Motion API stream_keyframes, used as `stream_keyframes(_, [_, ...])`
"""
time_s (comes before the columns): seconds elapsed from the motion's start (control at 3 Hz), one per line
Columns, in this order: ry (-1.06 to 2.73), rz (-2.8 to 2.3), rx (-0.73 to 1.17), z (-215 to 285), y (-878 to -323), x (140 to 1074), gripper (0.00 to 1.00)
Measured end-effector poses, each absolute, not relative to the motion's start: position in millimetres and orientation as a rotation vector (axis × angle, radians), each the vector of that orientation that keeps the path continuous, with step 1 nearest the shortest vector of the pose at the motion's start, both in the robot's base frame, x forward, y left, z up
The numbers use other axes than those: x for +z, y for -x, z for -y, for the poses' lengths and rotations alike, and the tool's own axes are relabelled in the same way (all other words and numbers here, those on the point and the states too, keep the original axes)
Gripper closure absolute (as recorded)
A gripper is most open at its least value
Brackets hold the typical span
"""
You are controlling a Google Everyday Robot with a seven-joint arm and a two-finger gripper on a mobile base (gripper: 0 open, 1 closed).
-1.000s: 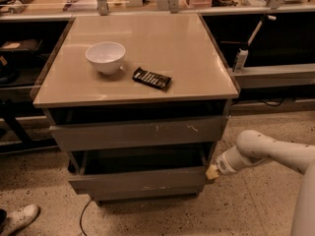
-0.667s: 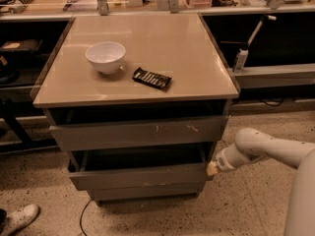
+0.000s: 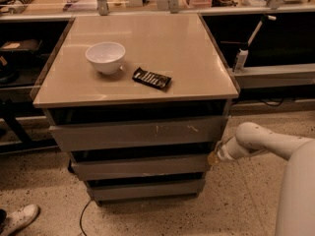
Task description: Close middle drawer
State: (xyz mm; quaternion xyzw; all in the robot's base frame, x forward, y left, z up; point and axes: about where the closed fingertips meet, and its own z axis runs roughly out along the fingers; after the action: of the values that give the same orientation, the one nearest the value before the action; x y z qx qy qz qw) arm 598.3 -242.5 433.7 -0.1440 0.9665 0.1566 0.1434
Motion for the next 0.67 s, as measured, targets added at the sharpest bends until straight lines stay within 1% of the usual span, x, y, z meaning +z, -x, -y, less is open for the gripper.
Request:
stream_keyframes(0.33, [0.312, -2.770, 0.446, 247.5, -605.5, 430.6, 1.00])
stream_keyframes(0.67, [0.312, -2.771, 0.446, 247.1, -604.7, 430.6, 1.00])
